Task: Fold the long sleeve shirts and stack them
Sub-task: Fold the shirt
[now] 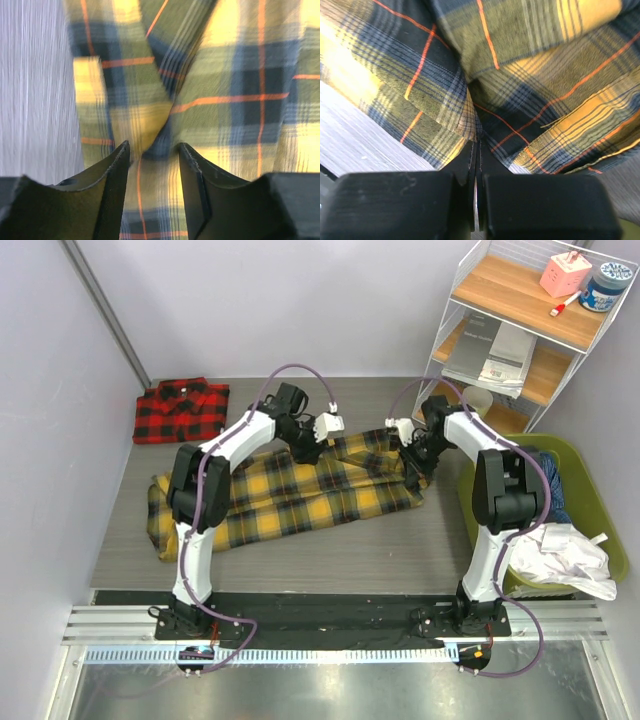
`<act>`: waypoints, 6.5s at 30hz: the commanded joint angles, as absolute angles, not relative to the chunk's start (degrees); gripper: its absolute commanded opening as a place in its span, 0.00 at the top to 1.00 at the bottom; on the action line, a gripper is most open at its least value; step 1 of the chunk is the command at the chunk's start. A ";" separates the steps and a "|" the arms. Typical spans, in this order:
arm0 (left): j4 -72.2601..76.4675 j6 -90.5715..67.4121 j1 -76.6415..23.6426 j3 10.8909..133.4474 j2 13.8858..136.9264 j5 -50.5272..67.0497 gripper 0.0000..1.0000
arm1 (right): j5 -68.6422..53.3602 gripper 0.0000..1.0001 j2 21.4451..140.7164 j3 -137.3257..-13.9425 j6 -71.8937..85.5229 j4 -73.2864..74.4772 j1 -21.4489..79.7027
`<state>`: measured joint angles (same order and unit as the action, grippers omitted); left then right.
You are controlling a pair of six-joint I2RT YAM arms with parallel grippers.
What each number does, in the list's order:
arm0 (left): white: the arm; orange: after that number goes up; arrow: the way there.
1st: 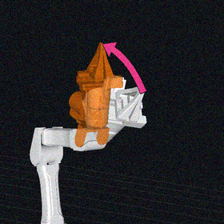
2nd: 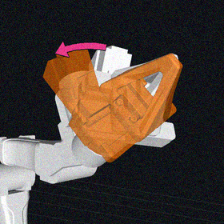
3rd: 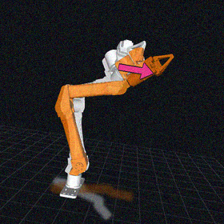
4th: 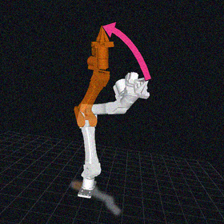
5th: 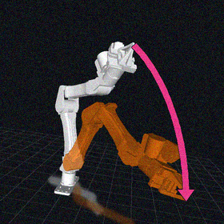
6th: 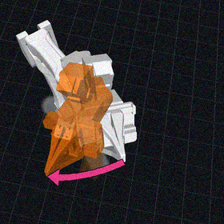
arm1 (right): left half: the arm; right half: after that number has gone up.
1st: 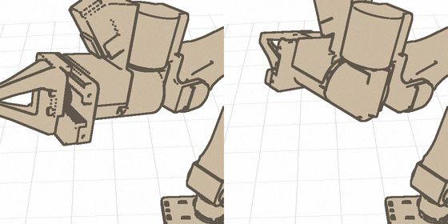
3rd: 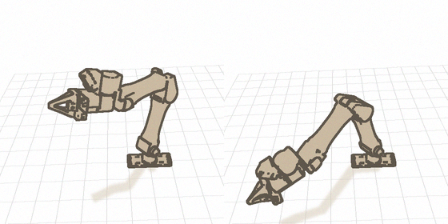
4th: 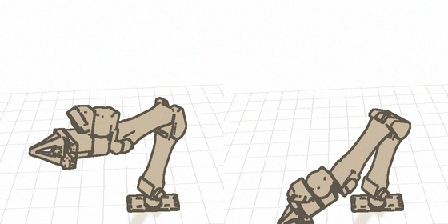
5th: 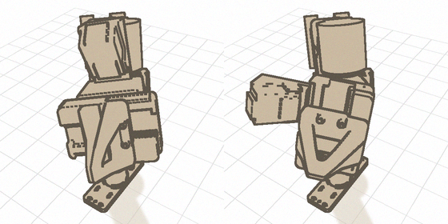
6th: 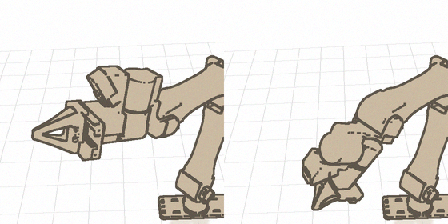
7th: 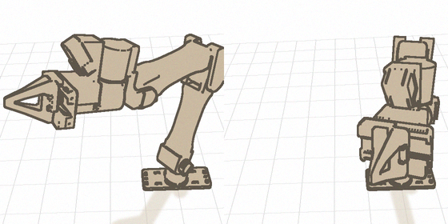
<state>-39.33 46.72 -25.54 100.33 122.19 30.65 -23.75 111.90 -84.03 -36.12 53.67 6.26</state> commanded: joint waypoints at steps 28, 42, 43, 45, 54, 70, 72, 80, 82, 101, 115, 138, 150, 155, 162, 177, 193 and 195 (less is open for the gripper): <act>-44.48 26.19 2.46 75.51 79.03 31.57 0.00 | -14.69 0.41 109.06 -86.83 -24.43 48.17 23.90; -54.38 48.58 6.07 59.60 72.25 22.51 0.00 | -3.79 0.45 142.62 -122.56 -32.78 45.97 24.87; -55.54 52.08 5.63 58.02 72.33 21.80 0.00 | -2.56 0.44 145.43 -132.35 -32.87 45.88 24.87; -56.95 53.78 5.28 56.87 73.47 20.40 0.00 | -0.28 0.38 149.83 -140.85 -32.43 45.09 24.87; -46.42 51.25 -3.49 53.97 83.21 16.10 0.19 | -2.28 0.23 129.30 -123.42 -29.71 31.73 24.87; -49.21 45.29 -20.11 52.72 98.35 12.82 0.52 | -21.44 0.15 111.90 -116.03 -15.38 48.07 18.64; -49.31 40.89 -27.72 54.83 99.40 14.67 0.52 | -22.06 0.15 110.05 -113.39 -15.99 48.86 16.71; -49.38 16.36 -48.58 82.14 109.33 26.53 0.45 | -23.99 0.19 110.92 -112.50 -17.66 53.26 10.90; -50.44 13.89 -49.22 84.02 107.41 28.99 0.40 | -25.22 0.22 111.27 -111.36 -18.10 53.44 10.99; -49.57 10.02 -12.59 67.33 74.01 40.70 0.26 | -18.99 0.32 129.45 -118.81 -19.77 45.44 25.31; -47.99 6.16 -0.97 62.94 65.31 37.53 0.23 | -27.59 0.33 133.96 -106.63 -40.57 55.37 39.00; -19.88 -12.29 -18.62 58.97 88.14 36.03 0.43 | -34.89 0.45 109.34 -86.93 -23.66 53.71 20.31; -18.01 -15.73 -17.24 66.09 109.07 33.58 0.71 | -25.41 0.62 123.11 -90.87 -17.14 43.95 19.51; -19.77 -16.69 -12.84 71.08 114.25 32.87 0.74 | -21.36 0.66 130.77 -101.23 -17.75 42.80 18.90; -26.62 -14.94 -9.15 84.87 124.18 31.55 0.74 | -21.18 0.64 139.39 -113.55 -16.08 42.89 16.96; -26.28 -12.58 -8.09 91.85 117.09 44.20 0.38 | -27.75 0.36 133.26 -122.08 -16.08 46.13 16.96; -49.65 49.29 -12.91 60.57 61.18 47.19 0.00 | -30.51 0.00 69.18 -66.91 -42.21 28.60 23.19; -54.30 56.67 -15.46 56.19 58.28 45.37 0.00 | -28.22 0.00 64.72 -61.90 -45.16 29.88 28.20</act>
